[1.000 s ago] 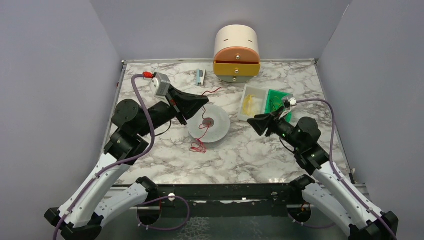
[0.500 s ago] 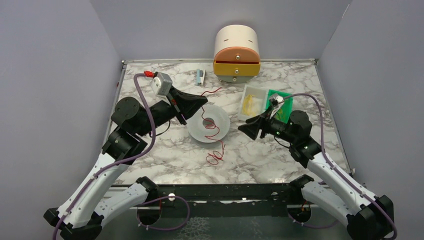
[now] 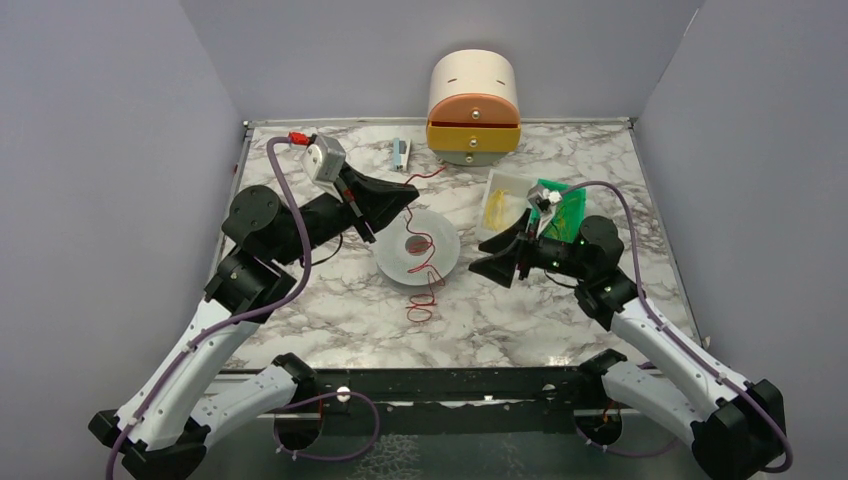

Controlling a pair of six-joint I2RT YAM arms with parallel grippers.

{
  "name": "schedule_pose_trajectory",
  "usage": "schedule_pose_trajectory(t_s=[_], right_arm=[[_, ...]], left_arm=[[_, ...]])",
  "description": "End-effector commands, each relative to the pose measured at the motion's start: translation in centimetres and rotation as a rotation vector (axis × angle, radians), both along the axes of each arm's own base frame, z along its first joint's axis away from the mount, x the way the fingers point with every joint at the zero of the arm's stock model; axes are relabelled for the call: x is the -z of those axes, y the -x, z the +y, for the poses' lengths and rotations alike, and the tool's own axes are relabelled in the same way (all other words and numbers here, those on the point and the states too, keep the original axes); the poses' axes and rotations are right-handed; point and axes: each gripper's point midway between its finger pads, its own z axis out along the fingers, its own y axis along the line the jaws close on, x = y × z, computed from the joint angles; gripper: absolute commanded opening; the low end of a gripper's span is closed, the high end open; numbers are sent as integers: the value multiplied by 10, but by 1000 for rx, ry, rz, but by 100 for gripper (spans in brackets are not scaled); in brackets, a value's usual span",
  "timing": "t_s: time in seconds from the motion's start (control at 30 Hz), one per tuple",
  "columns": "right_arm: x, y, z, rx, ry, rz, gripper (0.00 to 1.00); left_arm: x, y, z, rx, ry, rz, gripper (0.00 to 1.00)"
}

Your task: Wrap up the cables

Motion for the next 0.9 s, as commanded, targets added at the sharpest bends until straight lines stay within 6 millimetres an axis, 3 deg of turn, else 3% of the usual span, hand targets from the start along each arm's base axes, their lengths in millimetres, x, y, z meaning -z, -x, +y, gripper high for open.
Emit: schedule_pose_trajectory(t_s=[0.0, 0.2, 0.4, 0.57, 0.87], right_arm=[[-49, 17, 9, -120, -94, -104, 76], [-93, 22, 12, -154, -173, -192, 77], [-129, 27, 19, -204, -262, -246, 77], [-142, 28, 31, -223, -294, -272, 77], [-151, 37, 72, -293, -318, -327, 77]], left_arm=[[-13, 11, -6, 65, 55, -12, 0], [2, 13, -12, 105, 94, 41, 0], [5, 19, -19, 174, 159, 77, 0], [5, 22, -21, 203, 199, 105, 0], [8, 23, -23, 225, 247, 147, 0]])
